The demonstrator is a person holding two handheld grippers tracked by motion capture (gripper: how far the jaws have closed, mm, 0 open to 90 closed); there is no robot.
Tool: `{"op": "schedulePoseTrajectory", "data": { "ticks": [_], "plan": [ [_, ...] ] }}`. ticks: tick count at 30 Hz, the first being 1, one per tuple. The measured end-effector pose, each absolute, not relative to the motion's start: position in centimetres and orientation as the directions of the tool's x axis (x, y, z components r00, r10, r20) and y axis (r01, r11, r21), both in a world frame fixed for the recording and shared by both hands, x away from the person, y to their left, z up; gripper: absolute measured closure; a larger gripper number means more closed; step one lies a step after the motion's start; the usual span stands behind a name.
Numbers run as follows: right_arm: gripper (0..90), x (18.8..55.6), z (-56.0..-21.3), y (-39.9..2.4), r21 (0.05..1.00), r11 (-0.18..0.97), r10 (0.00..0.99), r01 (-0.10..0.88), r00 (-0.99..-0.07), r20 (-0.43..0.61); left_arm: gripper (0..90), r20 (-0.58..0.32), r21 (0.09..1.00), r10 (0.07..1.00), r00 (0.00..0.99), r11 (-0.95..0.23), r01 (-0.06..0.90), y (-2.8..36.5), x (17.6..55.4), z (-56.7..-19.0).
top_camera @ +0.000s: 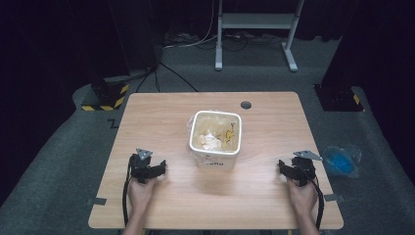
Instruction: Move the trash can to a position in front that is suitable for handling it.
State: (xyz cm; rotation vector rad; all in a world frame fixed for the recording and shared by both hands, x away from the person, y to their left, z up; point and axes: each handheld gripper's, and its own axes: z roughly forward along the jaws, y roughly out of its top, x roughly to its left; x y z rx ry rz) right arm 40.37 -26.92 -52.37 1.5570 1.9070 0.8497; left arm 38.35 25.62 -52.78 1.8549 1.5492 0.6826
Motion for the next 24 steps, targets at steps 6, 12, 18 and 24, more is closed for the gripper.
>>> {"op": "schedulePoseTrajectory", "data": {
  "ticks": [6, 12, 18, 24],
  "plan": [
    [31.4, 40.4, -52.4, -26.9, 0.750, 0.135, 0.981, 0.647, -0.192, -0.011, 20.8, -0.001, 0.739, 0.984, 0.177, -0.119, 0.664, 25.6, 38.3, -52.8],
    [31.3, 40.4, -52.4, -26.8, 0.750, 0.126, 0.984, 0.649, -0.180, -0.009, 20.6, -0.004, 0.738, 0.984, 0.178, -0.117, 0.665, 25.6, 38.4, -52.8],
    [29.7, 40.6, -52.4, -26.4, 0.749, 0.116, 0.987, 0.652, -0.162, -0.012, 18.6, -0.022, 0.725, 0.984, 0.174, -0.104, 0.681, 25.5, 38.9, -52.6],
    [17.1, 40.8, -52.1, -25.3, 0.706, 0.125, 0.986, 0.697, -0.168, -0.009, 16.8, -0.053, 0.715, 0.987, 0.150, -0.067, 0.696, 25.3, 39.5, -52.4]
  ]
}}
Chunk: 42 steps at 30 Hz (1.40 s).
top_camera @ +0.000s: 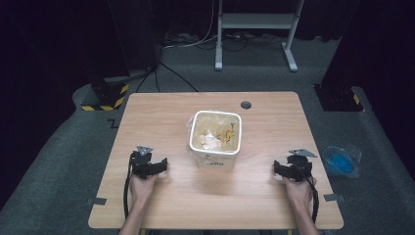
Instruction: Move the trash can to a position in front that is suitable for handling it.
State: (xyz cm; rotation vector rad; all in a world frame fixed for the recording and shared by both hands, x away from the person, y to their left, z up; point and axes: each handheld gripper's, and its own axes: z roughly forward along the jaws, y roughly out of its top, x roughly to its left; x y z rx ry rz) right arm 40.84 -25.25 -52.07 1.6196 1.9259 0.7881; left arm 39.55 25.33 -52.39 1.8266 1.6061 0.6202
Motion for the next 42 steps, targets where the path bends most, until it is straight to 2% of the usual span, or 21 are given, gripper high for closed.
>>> {"op": "schedulePoseTrajectory", "data": {
  "ticks": [13, 17, 26, 30, 42],
  "plan": [
    [21.0, 40.7, -51.5, -23.3, 0.755, 0.105, 0.976, 0.648, -0.212, 0.046, 15.6, -0.065, 0.725, 0.988, 0.138, -0.049, 0.687, 23.9, 40.7, -52.0],
    [21.9, 40.8, -51.3, -22.3, 0.763, 0.120, 0.967, 0.635, -0.248, 0.054, 14.5, -0.009, 0.712, 0.991, 0.131, -0.086, 0.697, 22.7, 41.3, -51.8],
    [23.3, 41.5, -51.0, -19.4, 0.759, 0.130, 0.945, 0.638, -0.312, 0.100, 13.6, -0.029, 0.728, 0.987, 0.159, -0.088, 0.680, 20.6, 42.0, -51.4],
    [27.5, 41.5, -50.5, -18.4, 0.765, 0.092, 0.932, 0.638, -0.326, 0.160, 13.4, -0.042, 0.720, 0.987, 0.153, -0.076, 0.690, 20.2, 42.2, -51.8],
    [28.8, 41.9, -50.7, -16.2, 0.752, 0.108, 0.917, 0.650, -0.358, 0.177, 13.4, -0.056, 0.725, 0.986, 0.159, -0.070, 0.685, 18.6, 42.4, -51.8]
  ]
}}
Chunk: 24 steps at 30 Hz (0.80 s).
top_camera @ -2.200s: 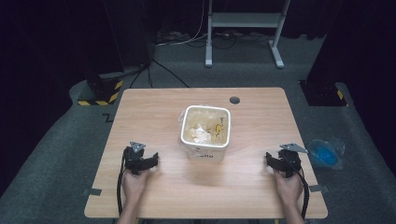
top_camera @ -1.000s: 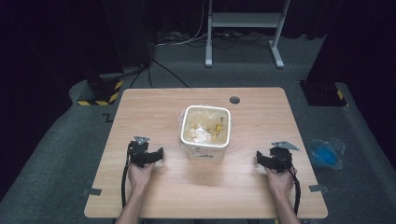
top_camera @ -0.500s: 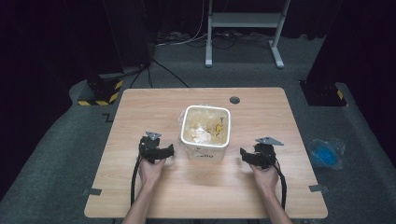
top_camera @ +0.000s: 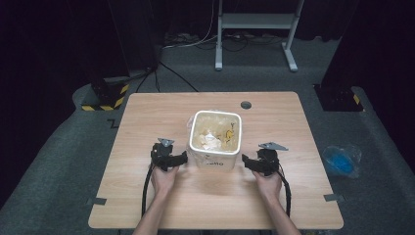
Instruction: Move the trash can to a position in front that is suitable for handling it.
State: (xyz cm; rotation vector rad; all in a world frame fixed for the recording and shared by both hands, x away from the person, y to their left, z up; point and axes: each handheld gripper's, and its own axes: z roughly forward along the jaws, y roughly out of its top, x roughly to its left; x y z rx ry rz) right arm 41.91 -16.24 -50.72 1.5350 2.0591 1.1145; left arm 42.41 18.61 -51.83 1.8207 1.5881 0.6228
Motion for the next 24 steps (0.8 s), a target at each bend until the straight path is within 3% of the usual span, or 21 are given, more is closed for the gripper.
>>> {"op": "schedulePoseTrajectory", "data": {
  "ticks": [24],
  "plan": [
    [29.8, 42.4, -49.9, -14.5, 0.752, 0.132, 0.907, 0.645, -0.384, 0.171, 14.8, -0.075, 0.732, 0.978, 0.192, -0.077, 0.677, 16.3, 42.2, -51.5]
  ]
}}
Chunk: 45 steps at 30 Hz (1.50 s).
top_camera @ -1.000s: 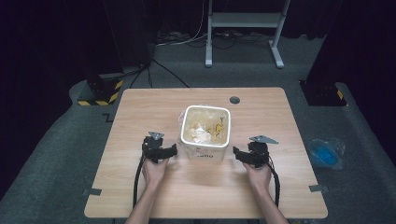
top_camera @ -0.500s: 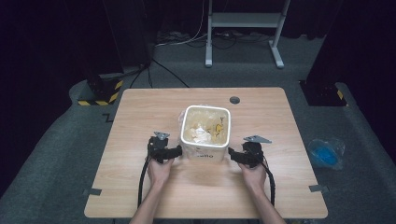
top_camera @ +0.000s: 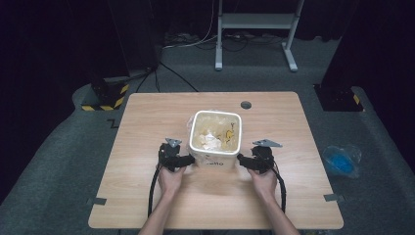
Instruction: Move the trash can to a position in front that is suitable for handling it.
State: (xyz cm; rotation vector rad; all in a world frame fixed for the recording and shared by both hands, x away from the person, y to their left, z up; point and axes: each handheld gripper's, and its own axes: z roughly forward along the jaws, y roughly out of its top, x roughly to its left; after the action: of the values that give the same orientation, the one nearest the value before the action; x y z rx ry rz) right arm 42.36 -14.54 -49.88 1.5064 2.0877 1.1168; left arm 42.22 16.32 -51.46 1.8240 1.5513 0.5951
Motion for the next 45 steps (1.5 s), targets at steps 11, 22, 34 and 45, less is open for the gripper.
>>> {"op": "schedulePoseTrajectory", "data": {
  "ticks": [11, 22, 34, 45],
  "plan": [
    [30.4, 42.7, -49.9, -14.7, 0.752, 0.122, 0.910, 0.648, -0.375, 0.176, 15.7, -0.069, 0.731, 0.979, 0.191, -0.081, 0.678, 16.0, 42.3, -51.4],
    [31.3, 42.9, -49.9, -15.3, 0.752, 0.110, 0.913, 0.650, -0.365, 0.182, 16.8, -0.032, 0.721, 0.977, 0.209, -0.122, 0.682, 14.9, 42.7, -50.7],
    [32.1, 43.1, -49.9, -16.2, 0.746, 0.088, 0.920, 0.660, -0.341, 0.193, 17.8, -0.022, 0.718, 0.974, 0.224, -0.141, 0.681, 13.8, 42.6, -50.5],
    [30.4, 43.2, -49.8, -16.8, 0.748, 0.097, 0.923, 0.656, -0.340, 0.178, 14.8, -0.038, 0.714, 0.970, 0.242, -0.143, 0.686, 14.0, 42.5, -50.5]
  ]
}}
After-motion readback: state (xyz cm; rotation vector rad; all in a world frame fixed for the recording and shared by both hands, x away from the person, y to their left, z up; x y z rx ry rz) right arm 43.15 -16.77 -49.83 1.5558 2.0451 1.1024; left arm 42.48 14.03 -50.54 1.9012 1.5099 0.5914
